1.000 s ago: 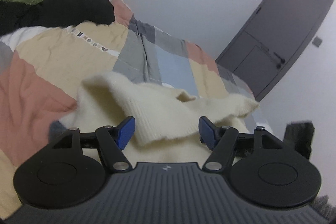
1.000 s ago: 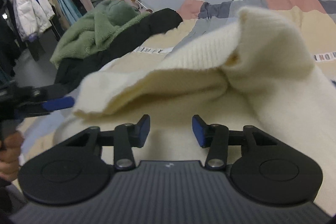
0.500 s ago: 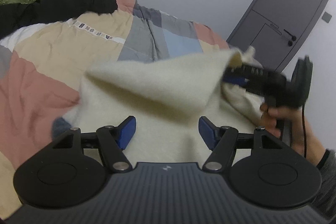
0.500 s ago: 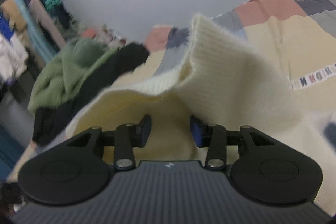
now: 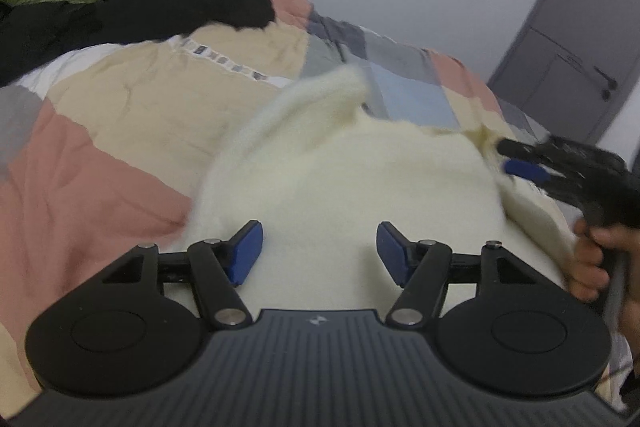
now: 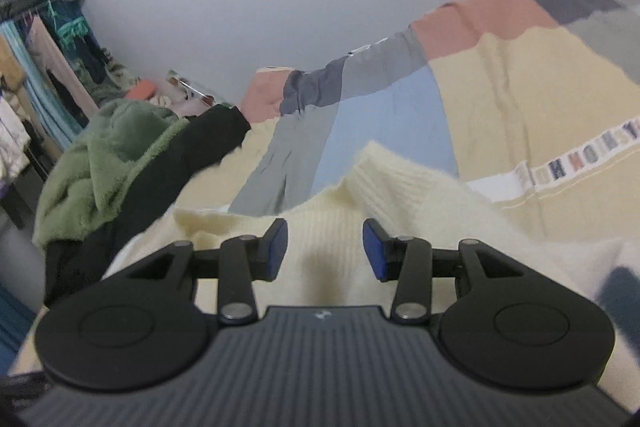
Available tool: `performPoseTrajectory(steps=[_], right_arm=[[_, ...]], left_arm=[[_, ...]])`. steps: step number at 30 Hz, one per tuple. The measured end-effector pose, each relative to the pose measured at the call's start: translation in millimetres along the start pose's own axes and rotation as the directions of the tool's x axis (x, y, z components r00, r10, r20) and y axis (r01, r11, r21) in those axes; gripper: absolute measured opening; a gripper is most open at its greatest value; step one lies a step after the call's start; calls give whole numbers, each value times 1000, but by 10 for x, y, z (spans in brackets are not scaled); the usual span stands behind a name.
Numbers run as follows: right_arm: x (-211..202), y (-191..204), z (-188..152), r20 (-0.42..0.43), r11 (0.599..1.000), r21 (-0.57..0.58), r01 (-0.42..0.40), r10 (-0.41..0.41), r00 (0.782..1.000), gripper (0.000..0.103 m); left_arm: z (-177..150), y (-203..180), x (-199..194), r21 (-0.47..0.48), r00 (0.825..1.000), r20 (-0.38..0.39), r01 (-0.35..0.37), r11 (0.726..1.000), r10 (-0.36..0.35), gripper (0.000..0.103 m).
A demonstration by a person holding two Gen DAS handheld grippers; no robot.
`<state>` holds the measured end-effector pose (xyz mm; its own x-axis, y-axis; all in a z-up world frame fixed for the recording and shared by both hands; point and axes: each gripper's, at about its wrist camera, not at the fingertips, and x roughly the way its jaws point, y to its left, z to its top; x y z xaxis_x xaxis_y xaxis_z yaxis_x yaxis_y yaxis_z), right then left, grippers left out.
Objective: Fold large clothes
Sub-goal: 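Lay the folded sweater on the bed and open both grippers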
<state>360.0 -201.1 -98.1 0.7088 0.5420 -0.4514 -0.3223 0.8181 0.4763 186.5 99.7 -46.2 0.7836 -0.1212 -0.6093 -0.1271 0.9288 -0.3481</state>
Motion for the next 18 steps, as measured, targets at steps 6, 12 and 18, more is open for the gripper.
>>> performPoseTrajectory(steps=[6,12,18], right_arm=[[-158,115,-41,21,994,-82,65,-64,998,62],[-240,257,-310,-27,916,-364,169,-192,981,59],[-245,214,-419,-33,875,-412,254,-293,956,14]], left_arm=[[3,73,-26,-41,999,17,-29,999,29,66],[-39,29,-83,-31,998,26,-50,998,51,66],[-69,8,-155,-50,998,42,-47,998,49,66]])
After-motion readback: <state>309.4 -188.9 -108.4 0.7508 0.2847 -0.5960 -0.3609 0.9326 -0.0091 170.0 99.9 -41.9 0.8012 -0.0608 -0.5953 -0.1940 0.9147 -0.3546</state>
